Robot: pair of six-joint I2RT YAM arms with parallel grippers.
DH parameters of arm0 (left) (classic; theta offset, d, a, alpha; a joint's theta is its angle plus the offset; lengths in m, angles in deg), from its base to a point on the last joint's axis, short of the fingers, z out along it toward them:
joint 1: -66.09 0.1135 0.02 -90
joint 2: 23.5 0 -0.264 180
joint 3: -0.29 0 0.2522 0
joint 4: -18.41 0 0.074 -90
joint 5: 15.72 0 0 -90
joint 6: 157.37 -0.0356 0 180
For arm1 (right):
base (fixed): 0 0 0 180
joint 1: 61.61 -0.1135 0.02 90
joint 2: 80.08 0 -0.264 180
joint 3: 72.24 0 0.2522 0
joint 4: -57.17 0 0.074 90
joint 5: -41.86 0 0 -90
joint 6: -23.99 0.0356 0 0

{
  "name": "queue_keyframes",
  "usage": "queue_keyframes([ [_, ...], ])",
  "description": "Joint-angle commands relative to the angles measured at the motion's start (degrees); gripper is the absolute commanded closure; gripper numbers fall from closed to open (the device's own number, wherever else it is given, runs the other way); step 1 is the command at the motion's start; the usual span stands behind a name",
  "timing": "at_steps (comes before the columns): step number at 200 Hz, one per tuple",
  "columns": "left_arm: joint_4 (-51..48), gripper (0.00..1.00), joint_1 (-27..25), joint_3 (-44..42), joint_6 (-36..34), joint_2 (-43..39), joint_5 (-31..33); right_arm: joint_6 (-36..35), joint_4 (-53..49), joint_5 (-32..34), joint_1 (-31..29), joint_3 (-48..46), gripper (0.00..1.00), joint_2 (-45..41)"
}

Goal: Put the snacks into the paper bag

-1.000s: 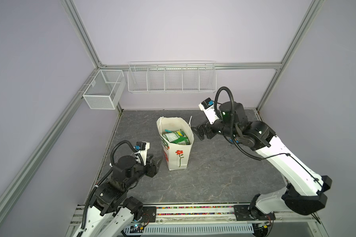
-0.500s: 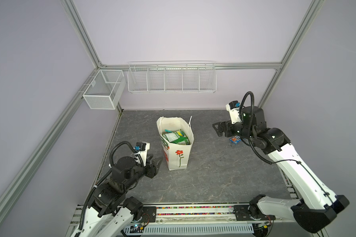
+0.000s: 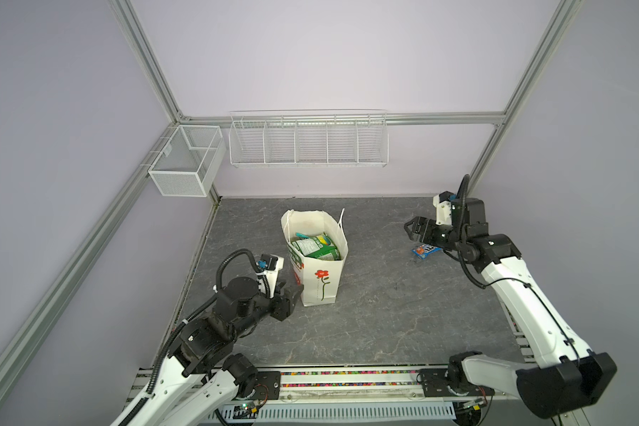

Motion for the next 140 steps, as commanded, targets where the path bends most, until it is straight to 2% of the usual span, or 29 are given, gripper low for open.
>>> queue_keyframes([
  [1, 2.18, 0.42, -5.14, 3.14, 0.16, 2.26, 7.05, 1.88, 1.42, -1.04, 1.6, -1.32, 0.11, -0.4],
  [42, 4.35, 0.42, -10.14, 4.71, -0.12, 5.66, 10.0, 3.95, 1.0, -1.45, 6.71, -3.76, 0.11, 1.4],
  [73, 3.22, 0.41, -10.18, 5.4, -1.86, 2.98, 13.36, 7.98, 4.58, -5.31, 12.29, -8.31, 0.11, 2.49],
  [94, 2.39, 0.41, -10.12, 5.45, -2.21, 0.4, 15.0, 10.26, 5.99, -5.19, 15.32, -10.81, 0.11, 3.88],
  [140, 1.24, 0.41, -10.12, 2.33, -2.79, -2.58, 16.32, 11.56, 8.42, -3.88, 16.7, -12.08, 0.11, 9.73],
])
